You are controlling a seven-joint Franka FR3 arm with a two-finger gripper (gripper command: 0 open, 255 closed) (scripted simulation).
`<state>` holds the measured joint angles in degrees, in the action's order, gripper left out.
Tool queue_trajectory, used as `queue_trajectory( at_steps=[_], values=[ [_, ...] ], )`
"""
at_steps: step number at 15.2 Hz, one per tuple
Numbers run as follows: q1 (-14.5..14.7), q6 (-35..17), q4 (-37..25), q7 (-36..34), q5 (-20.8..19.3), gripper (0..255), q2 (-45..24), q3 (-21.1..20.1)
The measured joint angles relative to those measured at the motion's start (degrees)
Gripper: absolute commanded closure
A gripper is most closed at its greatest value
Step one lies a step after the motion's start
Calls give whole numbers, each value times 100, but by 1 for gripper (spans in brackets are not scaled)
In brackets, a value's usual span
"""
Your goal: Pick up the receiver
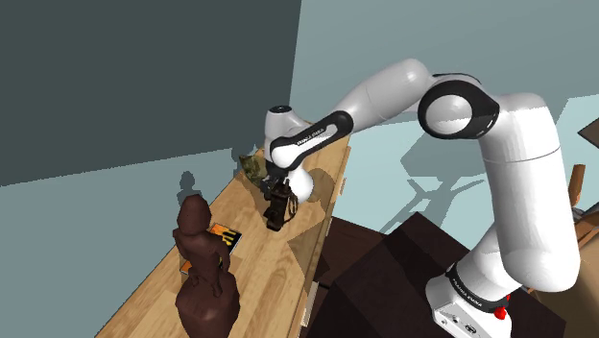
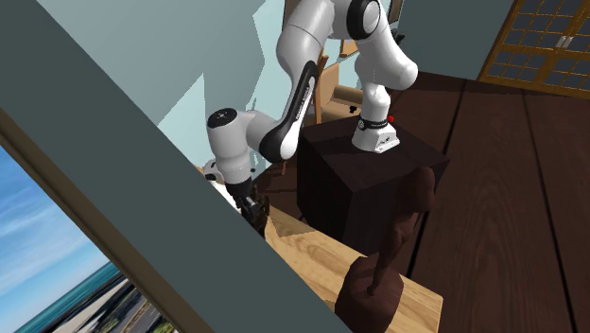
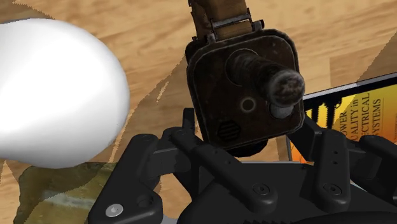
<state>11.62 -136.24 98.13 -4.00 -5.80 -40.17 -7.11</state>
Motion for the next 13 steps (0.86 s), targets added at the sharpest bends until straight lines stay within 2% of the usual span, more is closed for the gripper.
queue_trajectory(
  at_steps=[13],
  values=[
    [-56,618,51,50,92,255,672,-75]
  ],
)
